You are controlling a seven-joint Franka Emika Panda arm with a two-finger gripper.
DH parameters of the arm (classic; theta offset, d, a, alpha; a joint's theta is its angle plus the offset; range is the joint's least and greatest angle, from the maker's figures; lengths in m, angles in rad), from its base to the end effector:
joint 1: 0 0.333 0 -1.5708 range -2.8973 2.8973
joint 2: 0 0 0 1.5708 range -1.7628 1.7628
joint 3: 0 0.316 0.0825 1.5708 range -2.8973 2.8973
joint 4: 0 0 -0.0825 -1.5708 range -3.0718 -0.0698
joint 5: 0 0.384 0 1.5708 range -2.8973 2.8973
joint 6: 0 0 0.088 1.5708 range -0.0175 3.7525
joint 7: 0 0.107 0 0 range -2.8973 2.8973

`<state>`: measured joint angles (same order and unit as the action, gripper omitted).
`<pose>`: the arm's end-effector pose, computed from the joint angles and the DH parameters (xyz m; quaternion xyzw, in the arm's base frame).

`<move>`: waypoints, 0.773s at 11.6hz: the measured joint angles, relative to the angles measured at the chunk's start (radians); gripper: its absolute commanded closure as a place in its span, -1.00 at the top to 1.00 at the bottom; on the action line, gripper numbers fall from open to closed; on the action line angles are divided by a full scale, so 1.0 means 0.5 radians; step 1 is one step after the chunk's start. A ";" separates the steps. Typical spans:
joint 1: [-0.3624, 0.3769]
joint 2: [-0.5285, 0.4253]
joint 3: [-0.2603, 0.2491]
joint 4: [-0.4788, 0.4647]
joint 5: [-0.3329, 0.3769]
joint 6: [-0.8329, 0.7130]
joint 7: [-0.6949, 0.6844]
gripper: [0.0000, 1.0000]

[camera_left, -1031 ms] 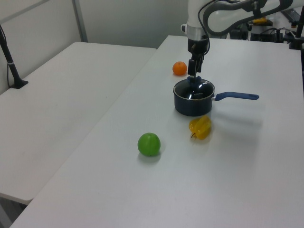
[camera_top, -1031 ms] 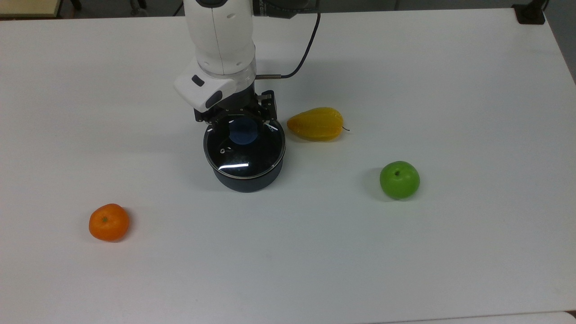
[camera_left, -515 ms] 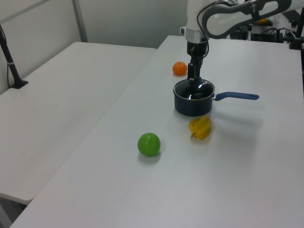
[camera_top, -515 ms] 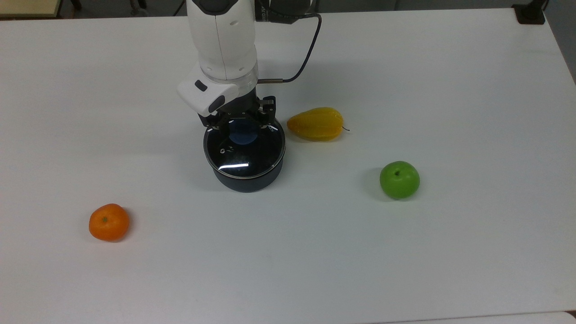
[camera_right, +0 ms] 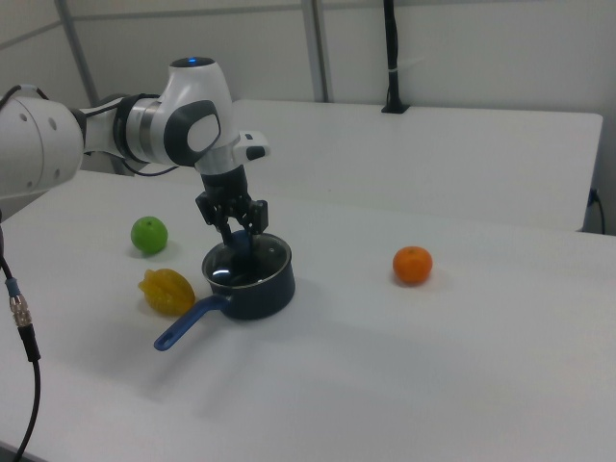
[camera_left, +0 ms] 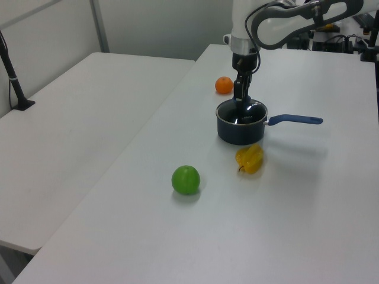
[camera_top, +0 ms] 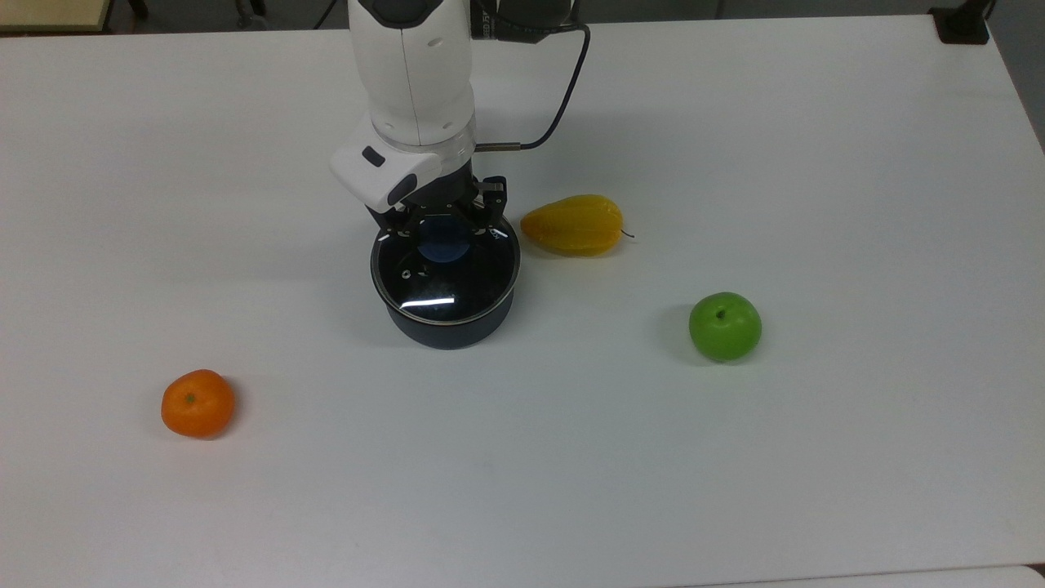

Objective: Open lid
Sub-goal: 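Close the gripper on the blue knob of the glass lid, then lift the glass lid off the saucepan and carry it aside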

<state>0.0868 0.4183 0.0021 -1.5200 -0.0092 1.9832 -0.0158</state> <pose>0.6818 0.0600 0.4243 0.9983 0.0540 0.0226 0.0030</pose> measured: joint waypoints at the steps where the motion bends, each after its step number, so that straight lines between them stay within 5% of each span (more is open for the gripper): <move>1: 0.001 0.000 0.000 0.000 0.000 0.000 0.000 -0.26; 9: -0.109 -0.250 -0.020 0.032 -0.005 -0.256 -0.003 -0.26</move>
<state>0.0324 0.2931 -0.0078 -1.5038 -0.0119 1.8553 -0.0172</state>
